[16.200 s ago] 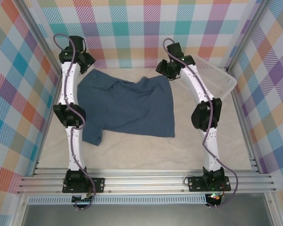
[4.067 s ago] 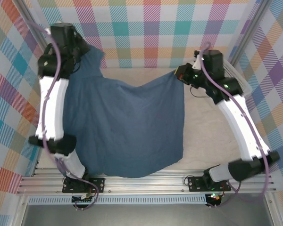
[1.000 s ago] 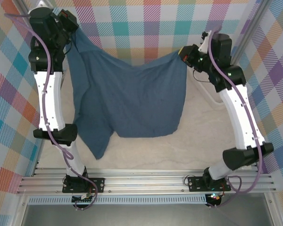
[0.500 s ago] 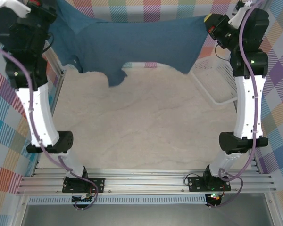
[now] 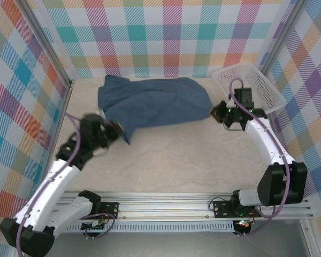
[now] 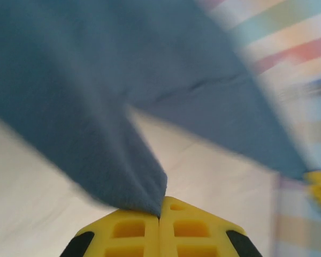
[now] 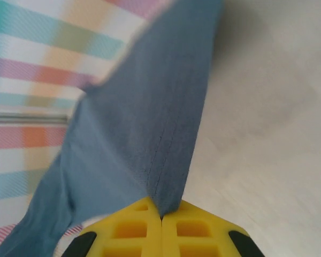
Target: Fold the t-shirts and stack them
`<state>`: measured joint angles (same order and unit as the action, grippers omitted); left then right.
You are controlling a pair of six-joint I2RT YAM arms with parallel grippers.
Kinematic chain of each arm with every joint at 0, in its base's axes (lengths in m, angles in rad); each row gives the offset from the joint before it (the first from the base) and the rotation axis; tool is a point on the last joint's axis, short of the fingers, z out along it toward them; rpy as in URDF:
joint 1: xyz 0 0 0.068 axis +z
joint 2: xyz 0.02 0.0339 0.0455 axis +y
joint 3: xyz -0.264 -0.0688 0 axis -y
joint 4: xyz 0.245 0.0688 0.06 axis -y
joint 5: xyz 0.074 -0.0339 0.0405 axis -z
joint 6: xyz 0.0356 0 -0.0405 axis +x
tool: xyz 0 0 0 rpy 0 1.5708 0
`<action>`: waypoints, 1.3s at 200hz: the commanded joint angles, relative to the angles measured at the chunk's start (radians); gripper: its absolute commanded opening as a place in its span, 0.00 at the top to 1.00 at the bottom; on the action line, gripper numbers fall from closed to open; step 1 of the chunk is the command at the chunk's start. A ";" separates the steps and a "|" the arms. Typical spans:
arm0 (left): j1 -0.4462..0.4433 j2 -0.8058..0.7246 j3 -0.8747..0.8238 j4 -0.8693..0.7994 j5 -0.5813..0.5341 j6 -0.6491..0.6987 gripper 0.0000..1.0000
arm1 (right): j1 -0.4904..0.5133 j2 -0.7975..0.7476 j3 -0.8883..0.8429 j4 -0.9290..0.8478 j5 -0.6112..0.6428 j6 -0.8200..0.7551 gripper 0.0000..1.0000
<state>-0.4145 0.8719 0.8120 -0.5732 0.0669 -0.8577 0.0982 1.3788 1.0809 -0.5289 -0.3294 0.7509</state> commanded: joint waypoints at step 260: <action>-0.483 -0.261 -0.319 -0.340 -0.327 -0.661 0.66 | 0.014 0.063 -0.232 -0.323 0.530 -0.071 0.73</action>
<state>-0.8833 0.6487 0.4728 -0.9012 -0.2440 -1.4853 0.1081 1.4307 0.8490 -0.7914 0.1623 0.6750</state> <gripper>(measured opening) 0.235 0.155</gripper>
